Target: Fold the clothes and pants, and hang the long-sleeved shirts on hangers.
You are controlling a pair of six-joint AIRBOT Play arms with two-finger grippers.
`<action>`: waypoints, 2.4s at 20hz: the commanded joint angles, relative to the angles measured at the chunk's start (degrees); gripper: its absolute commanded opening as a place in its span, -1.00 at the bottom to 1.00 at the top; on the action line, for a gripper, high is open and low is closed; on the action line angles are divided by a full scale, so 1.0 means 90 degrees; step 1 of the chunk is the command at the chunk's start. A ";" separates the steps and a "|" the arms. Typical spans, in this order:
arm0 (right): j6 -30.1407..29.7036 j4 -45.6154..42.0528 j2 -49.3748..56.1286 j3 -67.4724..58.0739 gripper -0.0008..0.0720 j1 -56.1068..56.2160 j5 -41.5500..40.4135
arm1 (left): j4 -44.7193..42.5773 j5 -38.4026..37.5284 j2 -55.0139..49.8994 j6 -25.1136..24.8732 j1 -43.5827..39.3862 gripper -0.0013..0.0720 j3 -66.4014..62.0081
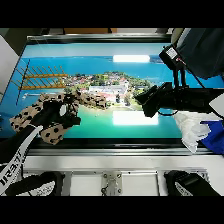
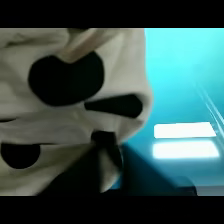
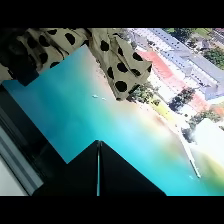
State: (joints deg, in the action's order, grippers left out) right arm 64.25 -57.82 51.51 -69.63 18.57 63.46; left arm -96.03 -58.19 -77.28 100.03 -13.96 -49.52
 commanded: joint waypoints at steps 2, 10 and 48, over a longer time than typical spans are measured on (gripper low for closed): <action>-0.0002 -0.0289 0.0027 0.0000 -0.94 -0.0002 -0.0058 | 0.0588 -0.0070 0.0347 -0.0061 -0.0440 -0.93 -0.0814; -0.0027 -0.0187 0.0012 -0.0070 -0.95 -0.0151 -0.0206 | 0.1467 0.0787 0.0879 -0.0085 -0.3072 -0.93 -0.3422; 0.1817 -0.1285 -0.0151 0.0605 -0.93 -0.1443 0.0384 | 0.4619 -0.0372 0.2431 -0.1734 0.0255 -0.93 -0.0576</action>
State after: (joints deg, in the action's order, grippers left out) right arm 76.97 -69.45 49.74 -66.50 5.54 66.65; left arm -54.57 -61.21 -62.65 84.49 -12.32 -59.44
